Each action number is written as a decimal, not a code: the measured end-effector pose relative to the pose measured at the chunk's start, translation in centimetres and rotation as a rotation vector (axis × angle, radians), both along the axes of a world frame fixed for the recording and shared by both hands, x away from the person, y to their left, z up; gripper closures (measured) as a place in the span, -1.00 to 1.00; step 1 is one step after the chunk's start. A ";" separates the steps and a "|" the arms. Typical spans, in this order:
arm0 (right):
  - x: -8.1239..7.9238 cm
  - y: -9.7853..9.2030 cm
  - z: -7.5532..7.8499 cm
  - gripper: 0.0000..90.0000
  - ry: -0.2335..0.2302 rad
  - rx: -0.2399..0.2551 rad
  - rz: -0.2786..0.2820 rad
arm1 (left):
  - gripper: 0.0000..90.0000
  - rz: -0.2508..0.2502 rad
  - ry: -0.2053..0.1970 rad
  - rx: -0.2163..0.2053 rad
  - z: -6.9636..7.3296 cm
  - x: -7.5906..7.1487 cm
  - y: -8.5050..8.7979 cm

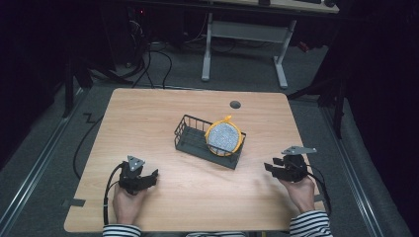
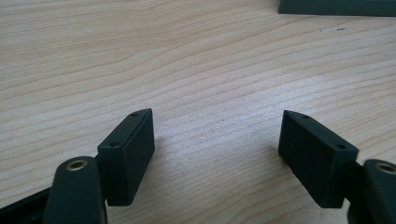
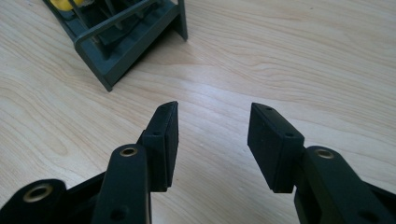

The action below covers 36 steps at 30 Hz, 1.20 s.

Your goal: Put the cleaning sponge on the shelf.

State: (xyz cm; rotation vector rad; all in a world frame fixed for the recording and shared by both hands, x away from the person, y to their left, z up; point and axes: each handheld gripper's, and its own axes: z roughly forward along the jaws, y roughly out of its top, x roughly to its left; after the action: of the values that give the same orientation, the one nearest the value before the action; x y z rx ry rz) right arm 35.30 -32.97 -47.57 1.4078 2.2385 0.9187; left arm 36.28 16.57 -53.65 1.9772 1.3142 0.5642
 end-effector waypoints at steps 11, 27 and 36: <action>1.1 2.0 -2.6 0.18 0.009 -0.031 0.009 | -0.39 -0.001 0.001 0.003 0.0 0.0 0.0; 0.8 3.3 -4.6 0.11 -0.028 -0.073 0.034 | -0.40 -0.001 0.000 0.004 0.0 0.0 0.0; 0.1 3.0 -5.5 -0.01 -0.098 -0.029 0.040 | -0.40 -0.002 0.000 0.004 0.0 0.0 0.0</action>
State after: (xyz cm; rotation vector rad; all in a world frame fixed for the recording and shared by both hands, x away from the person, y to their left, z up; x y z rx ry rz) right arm 35.45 -29.96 -53.05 1.2817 2.2053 0.9429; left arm 36.27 16.54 -53.65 1.9819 1.3116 0.5657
